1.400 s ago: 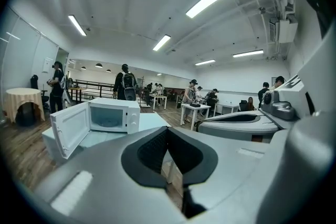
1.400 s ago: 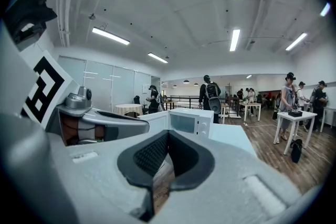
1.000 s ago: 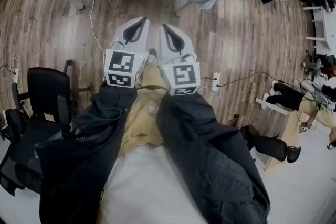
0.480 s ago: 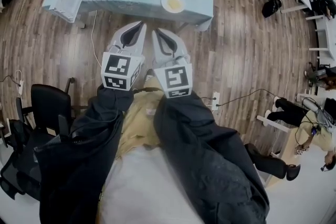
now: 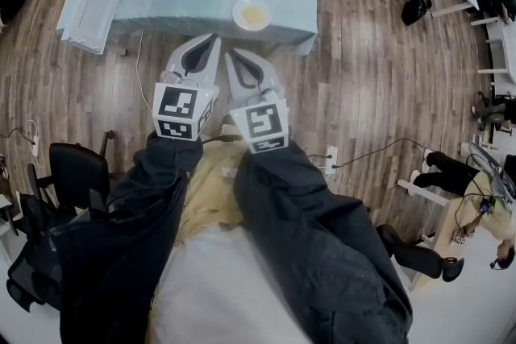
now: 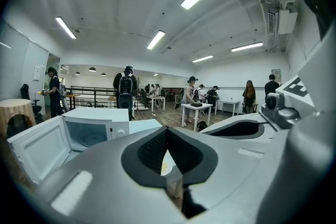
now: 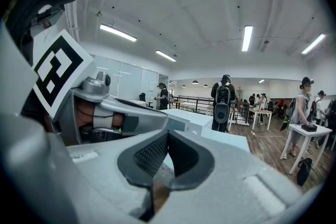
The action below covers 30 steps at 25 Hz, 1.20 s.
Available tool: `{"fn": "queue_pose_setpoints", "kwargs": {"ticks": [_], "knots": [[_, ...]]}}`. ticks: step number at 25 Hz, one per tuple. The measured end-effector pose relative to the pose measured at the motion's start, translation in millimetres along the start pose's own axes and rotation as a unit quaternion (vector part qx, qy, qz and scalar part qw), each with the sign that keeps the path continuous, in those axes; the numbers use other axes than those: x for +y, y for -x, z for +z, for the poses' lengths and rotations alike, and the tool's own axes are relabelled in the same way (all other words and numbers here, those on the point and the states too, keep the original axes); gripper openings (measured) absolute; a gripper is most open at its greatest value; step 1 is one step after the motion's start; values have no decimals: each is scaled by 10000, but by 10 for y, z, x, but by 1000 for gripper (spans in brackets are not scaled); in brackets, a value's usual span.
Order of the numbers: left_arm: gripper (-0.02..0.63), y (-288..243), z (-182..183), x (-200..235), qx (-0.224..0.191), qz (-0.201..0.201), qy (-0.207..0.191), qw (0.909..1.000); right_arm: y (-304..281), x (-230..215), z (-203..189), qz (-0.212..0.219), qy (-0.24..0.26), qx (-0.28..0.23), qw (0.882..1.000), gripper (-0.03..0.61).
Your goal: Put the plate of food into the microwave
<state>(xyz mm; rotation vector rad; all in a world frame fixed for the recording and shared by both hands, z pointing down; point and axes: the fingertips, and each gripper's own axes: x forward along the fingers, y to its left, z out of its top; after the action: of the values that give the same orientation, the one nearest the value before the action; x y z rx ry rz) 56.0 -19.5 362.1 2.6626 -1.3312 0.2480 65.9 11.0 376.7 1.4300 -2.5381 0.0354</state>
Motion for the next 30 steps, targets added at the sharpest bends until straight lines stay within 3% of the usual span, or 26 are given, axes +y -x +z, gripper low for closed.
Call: {"fn": "queue_pose_setpoints", "kwargs": {"ticks": [5, 11, 17, 24, 30], "knots": [[-3, -103, -81, 9, 141, 79, -7, 9999, -37, -178, -96, -127, -224, 39, 9997, -2], [-3, -195, -315, 198, 351, 150, 249, 9990, -209, -176, -265, -116, -336, 303, 9989, -2], [-3, -481, -365, 375, 417, -176, 384, 9982, -449, -378, -367, -491, -459, 559, 9962, -2], [-3, -875, -146, 1029, 352, -367, 365, 9980, -1150, -619, -149, -825, -539, 544, 9936, -2], [-3, -1099, -79, 1669, 395, -420, 454, 9973, -1834, -600, -18, -816, -538, 658, 9930, -2]]}}
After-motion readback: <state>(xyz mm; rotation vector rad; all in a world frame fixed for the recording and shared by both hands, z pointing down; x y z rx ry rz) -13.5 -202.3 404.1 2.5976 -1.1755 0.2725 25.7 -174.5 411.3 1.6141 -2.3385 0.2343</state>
